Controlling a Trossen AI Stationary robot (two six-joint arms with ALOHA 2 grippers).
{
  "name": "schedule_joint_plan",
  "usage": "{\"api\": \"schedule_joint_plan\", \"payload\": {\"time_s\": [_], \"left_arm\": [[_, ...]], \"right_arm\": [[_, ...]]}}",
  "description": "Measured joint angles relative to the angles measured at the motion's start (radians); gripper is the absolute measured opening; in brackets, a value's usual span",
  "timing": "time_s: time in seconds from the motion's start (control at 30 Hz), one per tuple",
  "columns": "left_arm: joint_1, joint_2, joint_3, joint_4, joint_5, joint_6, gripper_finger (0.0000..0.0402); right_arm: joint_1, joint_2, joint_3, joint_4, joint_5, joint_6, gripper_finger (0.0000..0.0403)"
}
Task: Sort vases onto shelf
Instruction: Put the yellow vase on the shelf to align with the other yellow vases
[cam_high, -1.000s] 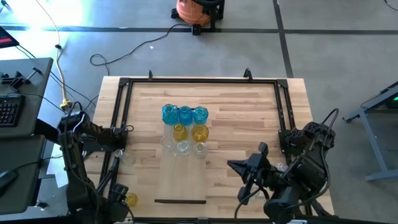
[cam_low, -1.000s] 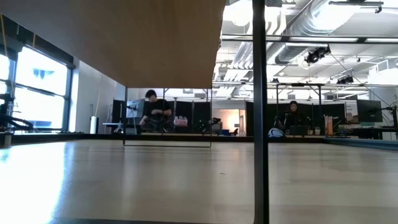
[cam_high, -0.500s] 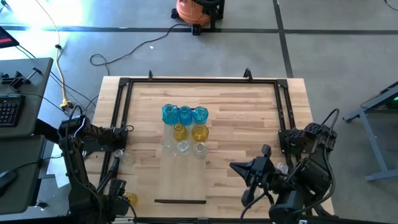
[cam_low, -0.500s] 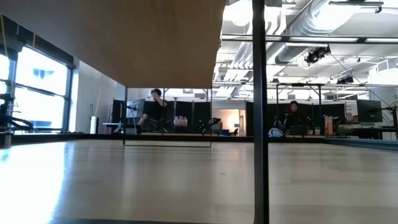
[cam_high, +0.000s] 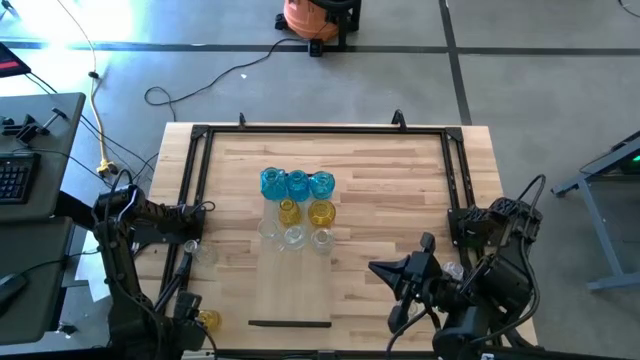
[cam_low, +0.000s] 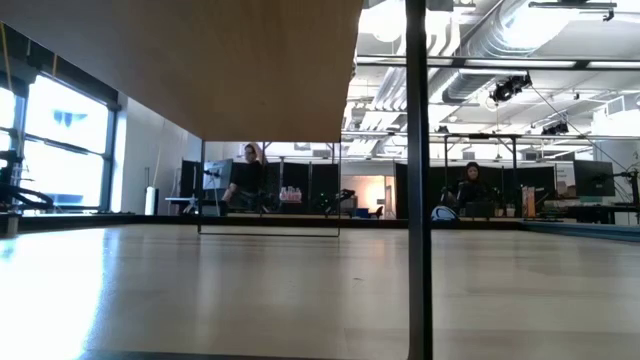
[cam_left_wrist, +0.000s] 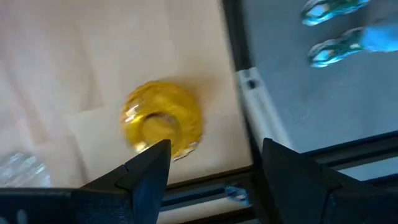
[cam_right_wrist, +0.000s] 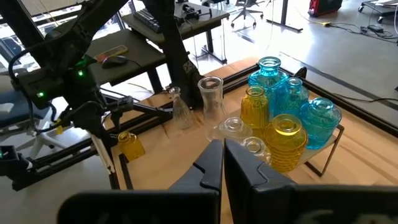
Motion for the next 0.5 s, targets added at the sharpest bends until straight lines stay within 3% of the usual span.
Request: {"api": "schedule_joint_plan", "payload": {"time_s": [0.5], "left_arm": [[0.011, 0.002, -0.056, 0.076, -0.027, -0.014, 0.0241]], "right_arm": [[0.002, 0.000, 0.000, 0.026, 0.000, -0.003, 0.0000]]}}
